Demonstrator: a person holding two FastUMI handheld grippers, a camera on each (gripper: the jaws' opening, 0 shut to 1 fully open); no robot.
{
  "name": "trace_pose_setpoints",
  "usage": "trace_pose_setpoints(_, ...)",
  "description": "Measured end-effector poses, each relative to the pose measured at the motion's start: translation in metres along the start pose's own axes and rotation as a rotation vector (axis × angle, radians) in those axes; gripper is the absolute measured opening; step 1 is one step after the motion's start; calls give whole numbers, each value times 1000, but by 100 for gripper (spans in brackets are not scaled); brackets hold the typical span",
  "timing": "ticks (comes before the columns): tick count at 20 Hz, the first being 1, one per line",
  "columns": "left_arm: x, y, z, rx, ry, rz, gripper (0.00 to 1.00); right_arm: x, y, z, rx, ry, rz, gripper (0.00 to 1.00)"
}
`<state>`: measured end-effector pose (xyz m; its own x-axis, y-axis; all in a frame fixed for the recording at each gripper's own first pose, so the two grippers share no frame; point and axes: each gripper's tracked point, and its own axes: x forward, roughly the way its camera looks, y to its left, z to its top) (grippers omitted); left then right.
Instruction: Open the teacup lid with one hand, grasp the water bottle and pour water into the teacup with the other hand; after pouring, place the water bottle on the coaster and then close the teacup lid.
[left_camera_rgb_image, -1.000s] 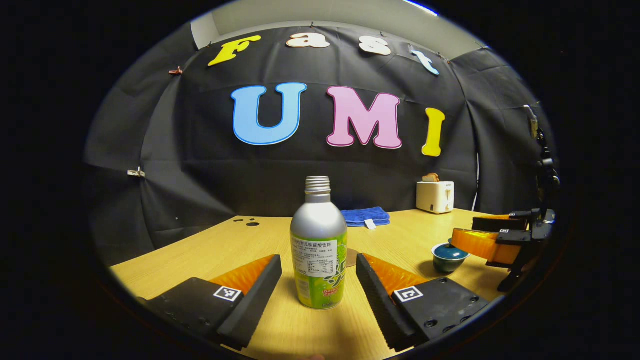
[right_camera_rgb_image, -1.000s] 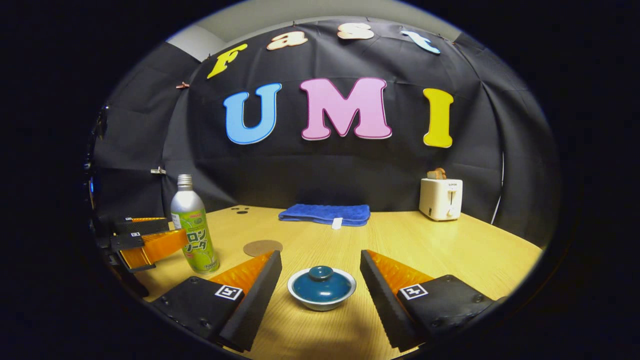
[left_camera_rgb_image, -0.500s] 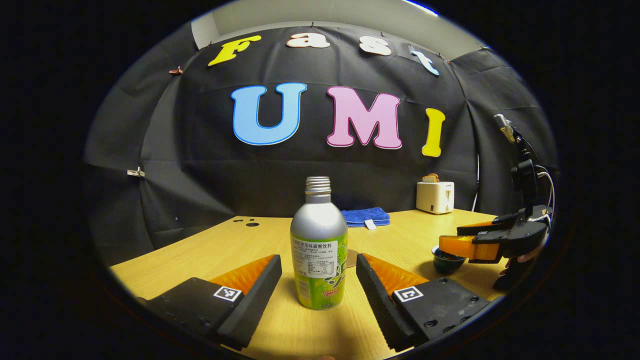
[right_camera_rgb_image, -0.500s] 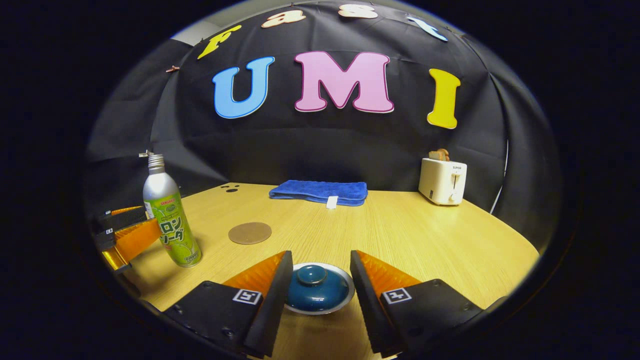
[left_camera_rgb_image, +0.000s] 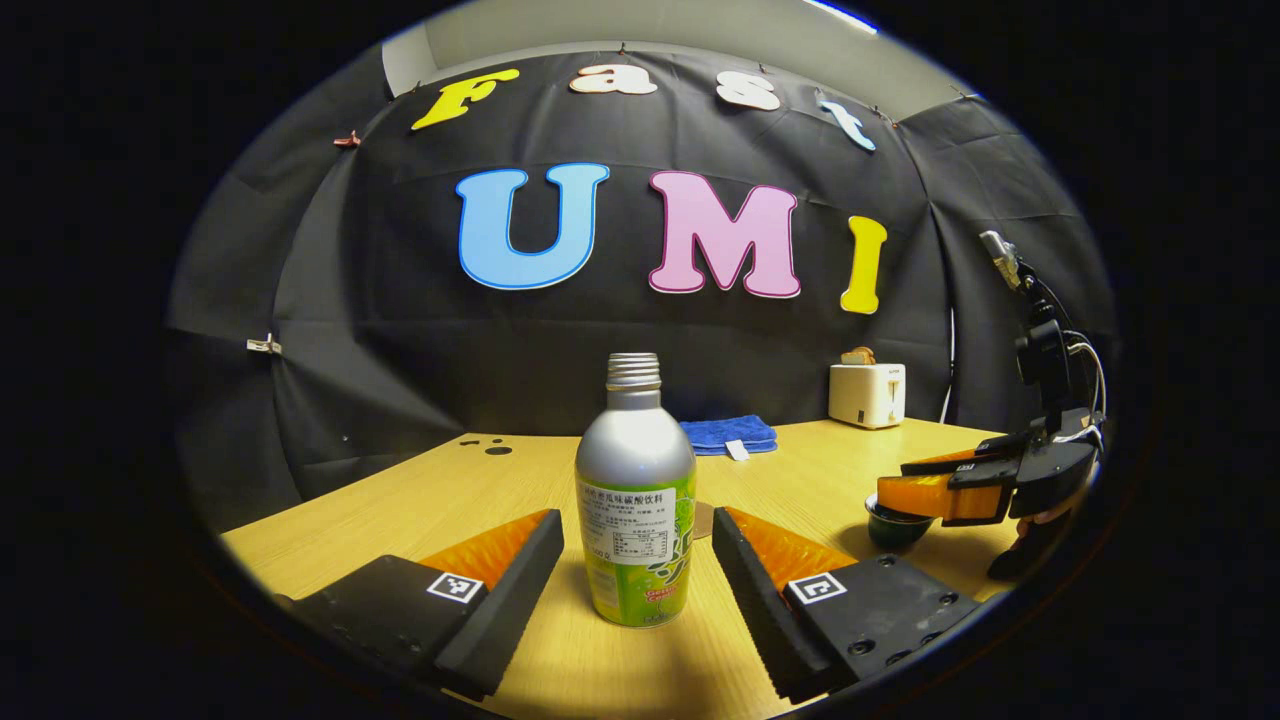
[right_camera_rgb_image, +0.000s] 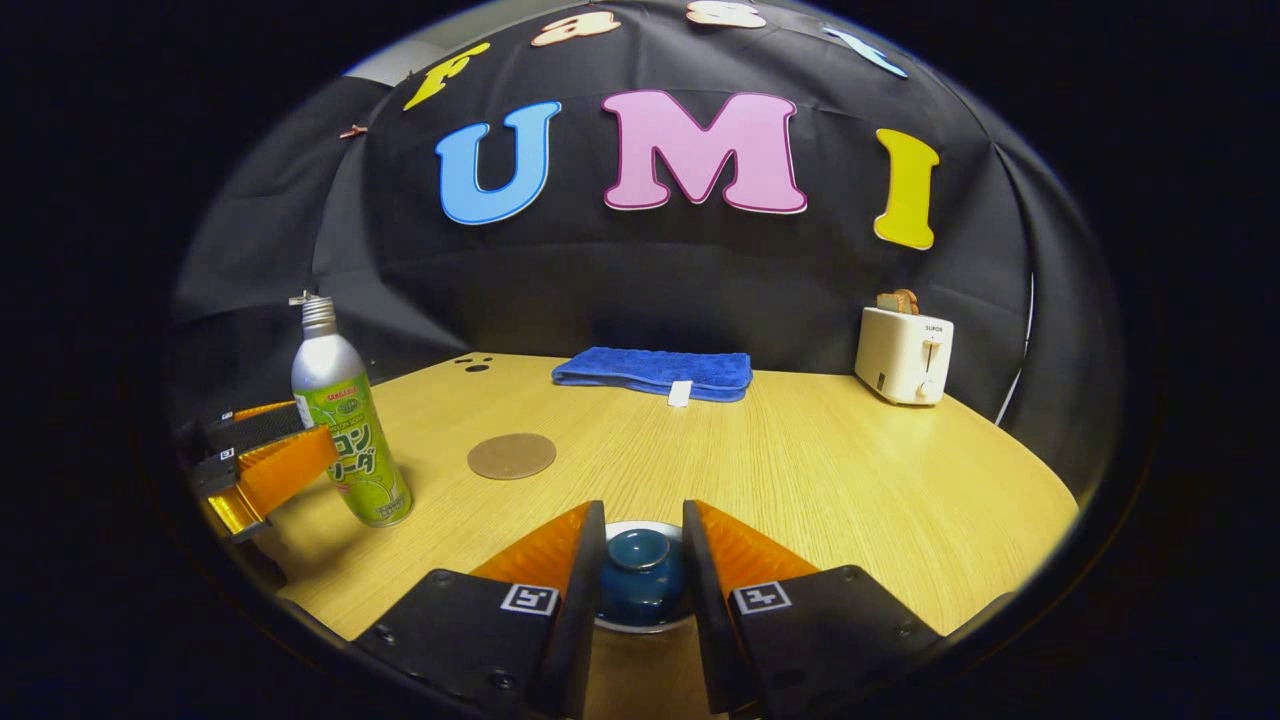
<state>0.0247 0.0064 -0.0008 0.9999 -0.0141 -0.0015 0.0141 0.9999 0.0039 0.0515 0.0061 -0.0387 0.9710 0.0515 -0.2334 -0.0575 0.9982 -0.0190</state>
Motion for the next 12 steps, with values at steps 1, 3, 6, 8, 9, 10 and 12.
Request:
trace_pose_setpoints(1,0,0,1,0,0,-1,95,5,0,0,7,-5,-5,48)
trace_pose_setpoints(3,0,-1,-1,0,-1,-5,95,1,1,-2,4,0,10,32)
trace_pose_setpoints(6,2,0,1,1,-1,-3,95,0,1,3,15,-19,22,28)
trace_pose_setpoints(8,6,1,-1,1,0,0,95,-5,0,12,11,-75,23,28)
trace_pose_setpoints(9,8,1,0,0,1,-2,95,-8,-1,18,11,-114,20,28)
trace_pose_setpoints(10,10,1,0,0,0,-6,95,-11,-2,23,13,-152,15,28)
trace_pose_setpoints(12,13,-1,1,1,-2,-12,95,-16,-3,28,20,-206,9,28)
